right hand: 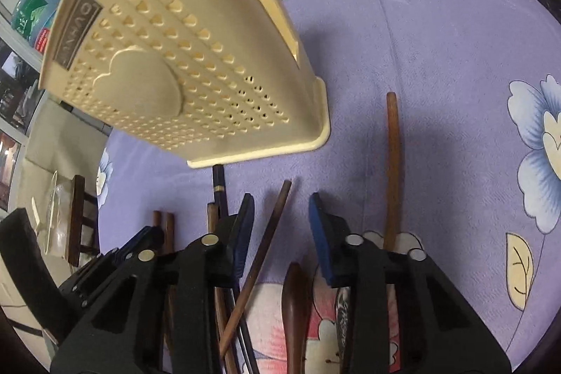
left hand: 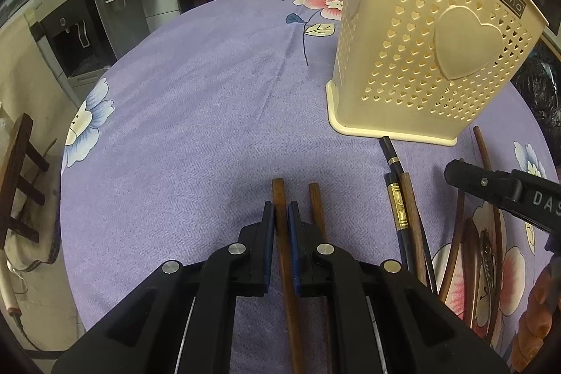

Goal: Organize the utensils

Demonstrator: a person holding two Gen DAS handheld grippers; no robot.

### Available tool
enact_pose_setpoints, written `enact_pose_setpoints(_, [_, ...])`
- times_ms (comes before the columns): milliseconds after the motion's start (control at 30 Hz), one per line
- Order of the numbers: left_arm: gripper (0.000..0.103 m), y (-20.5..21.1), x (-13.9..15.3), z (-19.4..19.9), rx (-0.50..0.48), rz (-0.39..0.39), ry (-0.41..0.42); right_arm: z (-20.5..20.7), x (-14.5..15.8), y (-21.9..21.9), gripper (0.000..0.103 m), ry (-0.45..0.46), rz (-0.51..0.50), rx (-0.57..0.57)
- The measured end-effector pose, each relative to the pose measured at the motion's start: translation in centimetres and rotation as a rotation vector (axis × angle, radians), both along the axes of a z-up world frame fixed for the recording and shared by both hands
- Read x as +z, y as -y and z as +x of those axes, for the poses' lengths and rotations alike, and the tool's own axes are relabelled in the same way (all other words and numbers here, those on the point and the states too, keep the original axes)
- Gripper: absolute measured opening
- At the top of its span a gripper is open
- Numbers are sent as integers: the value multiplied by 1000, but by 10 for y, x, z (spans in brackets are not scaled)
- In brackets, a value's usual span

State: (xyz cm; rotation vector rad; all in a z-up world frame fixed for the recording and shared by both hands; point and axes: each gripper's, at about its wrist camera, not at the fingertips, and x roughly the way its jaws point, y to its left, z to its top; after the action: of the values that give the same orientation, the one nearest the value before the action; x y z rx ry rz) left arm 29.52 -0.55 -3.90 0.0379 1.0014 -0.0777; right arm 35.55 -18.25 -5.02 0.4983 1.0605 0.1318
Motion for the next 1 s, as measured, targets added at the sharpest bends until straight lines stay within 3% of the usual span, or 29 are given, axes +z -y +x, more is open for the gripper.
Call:
enact_pose_setpoints(67, [9,2,0,0,3,9,6,0,-1,-1,12,-4,-1,-10])
enact_pose_setpoints(200, [8,5,-2,-2,9,9,22,-3,-3,3,11,6,52,-24])
enact_pose_setpoints(400, [8,-3,4,-1,26,-54,39,-16,9,14,8,46,171,6])
enact_pose_setpoints(567, [8,-12,37,-10,20,-116,124,-32,54,11,7,157,184,73])
enact_pose_setpoints(833, [8,-30,114,-37,4,-166,317,-82,160,-7,6,447,58,235])
enact_pose_setpoints(1000, [8,-39,137,-44,26,-162,403,-103,197,-22,6,578,-75,294])
